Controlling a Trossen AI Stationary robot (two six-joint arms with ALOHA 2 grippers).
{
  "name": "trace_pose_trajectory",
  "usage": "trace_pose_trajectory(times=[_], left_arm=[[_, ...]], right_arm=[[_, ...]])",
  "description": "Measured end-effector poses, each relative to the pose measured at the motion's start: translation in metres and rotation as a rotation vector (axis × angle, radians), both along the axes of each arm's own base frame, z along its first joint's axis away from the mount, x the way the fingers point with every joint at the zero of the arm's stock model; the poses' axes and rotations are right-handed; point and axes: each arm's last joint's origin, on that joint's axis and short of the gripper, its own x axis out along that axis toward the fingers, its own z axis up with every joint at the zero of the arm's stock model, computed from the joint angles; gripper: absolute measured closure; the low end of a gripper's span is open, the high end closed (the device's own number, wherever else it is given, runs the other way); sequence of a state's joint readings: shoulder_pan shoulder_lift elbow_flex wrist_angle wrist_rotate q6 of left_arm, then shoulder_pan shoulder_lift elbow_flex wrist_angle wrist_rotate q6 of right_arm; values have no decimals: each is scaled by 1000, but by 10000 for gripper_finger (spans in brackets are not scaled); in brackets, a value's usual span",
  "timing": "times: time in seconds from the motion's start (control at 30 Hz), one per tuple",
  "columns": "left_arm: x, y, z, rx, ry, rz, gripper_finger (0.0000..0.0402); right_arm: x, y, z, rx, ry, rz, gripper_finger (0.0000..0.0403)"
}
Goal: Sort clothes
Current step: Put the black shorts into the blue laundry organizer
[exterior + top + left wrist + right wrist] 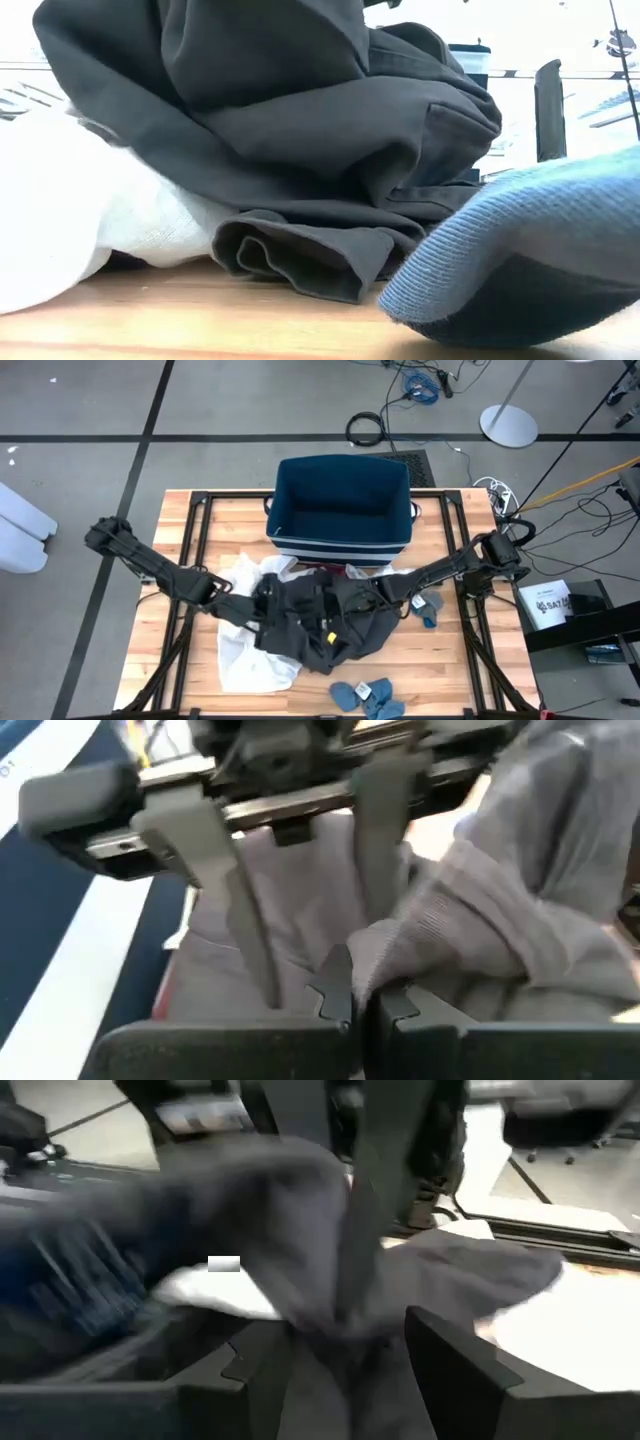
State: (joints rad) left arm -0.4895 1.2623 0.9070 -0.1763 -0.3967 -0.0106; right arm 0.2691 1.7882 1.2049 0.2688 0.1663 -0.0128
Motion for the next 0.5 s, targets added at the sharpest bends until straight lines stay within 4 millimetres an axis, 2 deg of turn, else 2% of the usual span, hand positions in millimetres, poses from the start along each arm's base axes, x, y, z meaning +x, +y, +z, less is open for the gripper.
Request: trace_pose_trajectory(times=[0.13, 0.27, 0.5], left_arm=[[10, -3, -3, 8, -32, -42, 402], [15, -4, -6, 39, -47, -84, 398], [16, -7, -2, 36, -91, -93, 357]], right_arm=[[-1, 6, 1, 9, -18, 25, 220], [4, 12, -8, 11, -29, 42, 220], [13, 15, -22, -11, -63, 49, 220]])
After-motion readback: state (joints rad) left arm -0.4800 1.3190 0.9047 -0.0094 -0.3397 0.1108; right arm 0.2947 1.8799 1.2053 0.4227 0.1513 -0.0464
